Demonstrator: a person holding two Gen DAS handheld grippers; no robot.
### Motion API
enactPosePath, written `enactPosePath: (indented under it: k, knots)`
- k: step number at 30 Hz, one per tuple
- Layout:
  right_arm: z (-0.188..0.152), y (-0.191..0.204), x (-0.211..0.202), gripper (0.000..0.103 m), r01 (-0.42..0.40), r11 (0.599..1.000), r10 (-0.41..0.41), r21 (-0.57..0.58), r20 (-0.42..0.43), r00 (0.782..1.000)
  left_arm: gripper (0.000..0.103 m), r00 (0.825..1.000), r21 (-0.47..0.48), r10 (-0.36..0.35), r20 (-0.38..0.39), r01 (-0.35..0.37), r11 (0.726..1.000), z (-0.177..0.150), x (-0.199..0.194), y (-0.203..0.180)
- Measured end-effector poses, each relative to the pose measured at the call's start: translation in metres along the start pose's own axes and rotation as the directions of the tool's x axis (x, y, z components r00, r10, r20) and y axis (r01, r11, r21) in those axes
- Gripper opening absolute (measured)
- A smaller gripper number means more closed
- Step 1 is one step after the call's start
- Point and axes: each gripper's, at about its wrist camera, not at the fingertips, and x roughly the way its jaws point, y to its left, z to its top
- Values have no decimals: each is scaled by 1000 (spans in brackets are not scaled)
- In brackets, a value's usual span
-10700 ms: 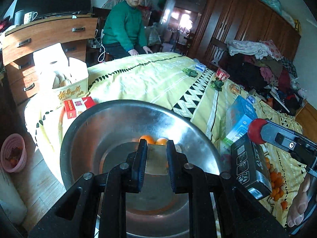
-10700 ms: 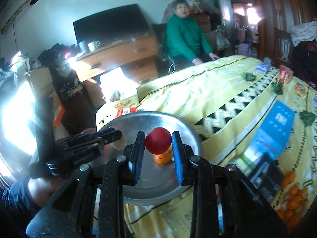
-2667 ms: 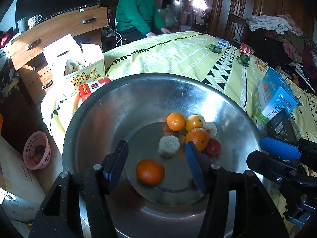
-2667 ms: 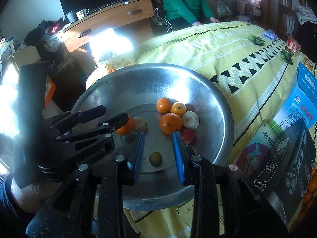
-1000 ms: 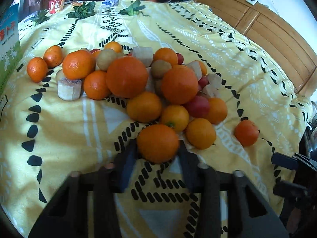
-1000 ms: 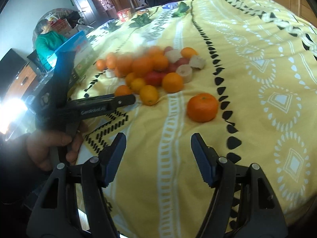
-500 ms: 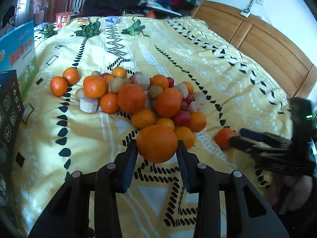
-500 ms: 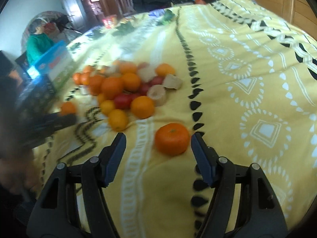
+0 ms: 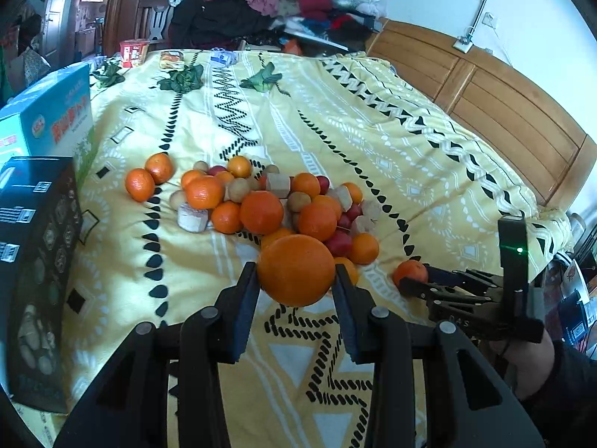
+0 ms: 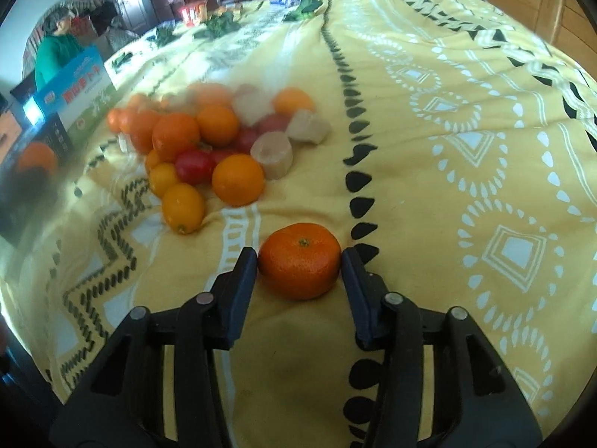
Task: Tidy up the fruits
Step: 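Carry both held oranges over the steel bowl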
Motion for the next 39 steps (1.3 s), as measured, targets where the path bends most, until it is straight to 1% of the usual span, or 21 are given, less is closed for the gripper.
enactPosePath:
  k: [3,5,6,7,10,13,16,18,20,21,23,24,26,27,28,30,31,34,37,38,39]
  knots:
    - [-1,1,4,50,-2,1000,2,-8,7,1000,40,1000,-2,15,11,-15,1000,1,-11,3]
    - [-1,3,8,50,-3,1000,3,-17,-4,1000,40,999,-5,22,25,-22,1000,3,-20,5]
    - [-2,5,8,49,8,1000,-8,-24,-4,1000,40,999,-7,28,32,-28,1000,4,-24,7]
    - [-2,6,5,49,9,1000,-9,-26,0,1000,40,998,-10,35,44,-35,999,5,-29,9]
    - [2,13,-11,48,-25,999,27,-28,40,999,40,994,-22,66,89,-65,998,11,-50,17]
    - [16,31,-40,48,-75,996,80,-48,108,991,40,982,-48,113,152,-107,993,17,-80,32]
    - [40,67,-70,48,-144,983,161,-110,175,971,40,958,-83,201,202,-187,979,23,-113,51]
    - [56,96,-86,48,-194,967,225,-163,202,953,40,936,-119,277,218,-256,959,25,-136,68]
    - [71,134,-103,48,-229,945,283,-236,232,930,40,906,-165,355,231,-323,932,26,-162,89]
    - [77,151,-109,47,-248,931,314,-267,240,919,40,884,-188,401,239,-363,913,25,-177,100]
    - [88,192,-120,47,-301,896,386,-326,241,891,40,846,-229,469,253,-419,879,21,-205,119]
    - [91,208,-123,48,-317,881,411,-350,237,880,40,822,-254,508,257,-450,856,17,-220,131]
    - [95,248,-129,48,-366,838,475,-405,213,853,40,781,-295,567,260,-495,817,9,-245,151]
    - [96,265,-132,48,-387,817,503,-427,199,841,40,758,-318,601,254,-521,792,3,-257,162]
    - [97,284,-135,48,-402,795,526,-454,186,830,40,741,-340,625,245,-538,771,-1,-267,173]
    - [94,321,-142,48,-427,747,569,-509,159,807,40,715,-390,660,231,-554,736,-12,-285,194]
    - [93,337,-144,48,-444,723,593,-529,144,792,40,703,-408,676,222,-563,719,-17,-292,203]
    - [89,380,-144,48,-491,657,644,-573,88,760,40,683,-445,703,197,-577,685,-30,-307,226]
    - [84,412,-138,48,-525,615,667,-588,32,744,40,666,-456,727,167,-602,656,-44,-314,241]
    - [83,423,-134,48,-537,603,671,-590,12,741,40,663,-459,732,155,-608,648,-47,-314,245]
    - [79,429,-132,48,-544,595,673,-591,-4,740,40,664,-466,734,141,-610,641,-49,-311,253]
